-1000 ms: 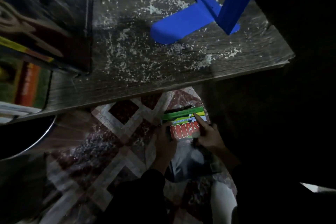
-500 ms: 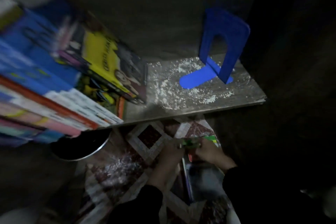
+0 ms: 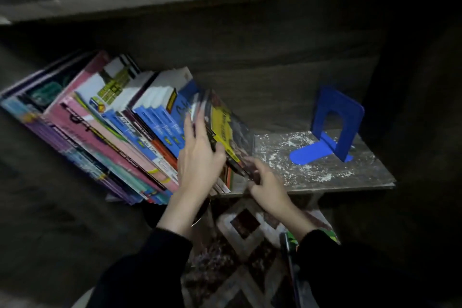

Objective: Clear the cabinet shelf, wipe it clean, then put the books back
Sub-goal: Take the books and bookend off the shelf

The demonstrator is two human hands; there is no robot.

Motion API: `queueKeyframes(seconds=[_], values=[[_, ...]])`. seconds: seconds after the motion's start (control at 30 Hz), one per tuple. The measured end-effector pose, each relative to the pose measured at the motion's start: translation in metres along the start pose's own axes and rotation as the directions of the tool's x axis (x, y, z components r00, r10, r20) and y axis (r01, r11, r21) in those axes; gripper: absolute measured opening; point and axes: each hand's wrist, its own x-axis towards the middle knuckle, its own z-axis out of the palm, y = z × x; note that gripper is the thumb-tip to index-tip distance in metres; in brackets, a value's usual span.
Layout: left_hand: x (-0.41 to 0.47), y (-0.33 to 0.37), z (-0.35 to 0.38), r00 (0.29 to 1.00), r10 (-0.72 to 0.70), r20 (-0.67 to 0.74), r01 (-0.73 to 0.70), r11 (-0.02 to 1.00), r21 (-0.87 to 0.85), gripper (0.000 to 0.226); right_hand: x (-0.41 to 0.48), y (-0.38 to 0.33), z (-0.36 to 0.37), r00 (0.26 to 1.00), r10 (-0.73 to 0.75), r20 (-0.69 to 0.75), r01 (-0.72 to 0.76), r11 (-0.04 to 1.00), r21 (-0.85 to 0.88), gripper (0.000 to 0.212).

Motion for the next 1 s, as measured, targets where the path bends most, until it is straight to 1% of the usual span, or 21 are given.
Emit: queueKeyframes(seconds=[0.07, 0.1, 0.17, 0.23, 0.3, 0.37, 0.47, 0.57, 0.67, 0.77, 0.83, 0.9, 1.0], values=[[0.011, 0.009, -0.002, 0.989, -0.108, 0.104, 0.110, 0.994, -0.011, 0.083, 0.004, -0.002, 0.005, 0.998, -0.019, 0.061, 0.019, 1.000, -0.003, 0.082], [0.015, 0.012, -0.001, 0.983, -0.137, 0.124, 0.142, 0.989, -0.031, 0.085, 0.006, -0.004, 0.005, 0.995, -0.023, 0.093, 0.024, 1.000, -0.013, 0.088], [0.019, 0.015, 0.005, 0.979, -0.168, 0.115, 0.179, 0.980, -0.091, 0.087, 0.009, -0.006, 0.003, 0.990, -0.028, 0.140, 0.037, 0.997, -0.063, 0.094], [0.022, 0.015, 0.009, 0.979, -0.191, 0.066, 0.199, 0.969, -0.148, 0.085, 0.010, -0.009, 0.000, 0.986, -0.037, 0.161, 0.052, 0.994, -0.092, 0.098], [0.024, 0.015, 0.011, 0.980, -0.196, 0.031, 0.198, 0.966, -0.165, 0.084, 0.011, -0.009, -0.003, 0.984, -0.052, 0.168, 0.066, 0.995, -0.076, 0.100], [0.028, 0.017, 0.011, 0.976, -0.214, 0.029, 0.216, 0.960, -0.179, 0.085, 0.012, -0.007, -0.004, 0.988, -0.024, 0.150, 0.034, 0.997, -0.069, 0.100], [0.034, 0.020, 0.013, 0.967, -0.248, 0.055, 0.254, 0.950, -0.180, 0.086, 0.013, -0.006, -0.006, 0.992, 0.021, 0.121, -0.014, 0.998, -0.062, 0.098], [0.039, 0.025, 0.015, 0.946, -0.309, 0.097, 0.322, 0.927, -0.191, 0.086, 0.013, -0.008, -0.009, 0.992, 0.027, 0.124, -0.019, 0.998, -0.064, 0.095], [0.049, 0.030, 0.015, 0.910, -0.393, 0.132, 0.415, 0.866, -0.279, 0.078, 0.014, -0.008, -0.009, 0.992, 0.032, 0.124, -0.027, 0.999, -0.046, 0.095], [0.058, 0.037, 0.013, 0.894, -0.426, 0.142, 0.449, 0.832, -0.326, 0.051, 0.015, -0.005, -0.007, 0.993, 0.042, 0.111, -0.041, 0.999, -0.012, 0.097], [0.058, 0.041, 0.014, 0.903, -0.413, 0.119, 0.430, 0.851, -0.303, 0.039, 0.015, -0.003, -0.006, 0.994, 0.045, 0.100, -0.045, 0.999, -0.003, 0.097], [0.055, 0.042, 0.016, 0.919, -0.386, 0.080, 0.394, 0.885, -0.249, 0.034, 0.015, -0.001, -0.005, 0.993, 0.058, 0.100, -0.058, 0.998, 0.004, 0.097], [0.053, 0.041, 0.022, 0.935, -0.351, 0.048, 0.354, 0.917, -0.181, 0.040, 0.015, 0.001, -0.004, 0.994, 0.065, 0.086, -0.066, 0.998, 0.011, 0.098]])
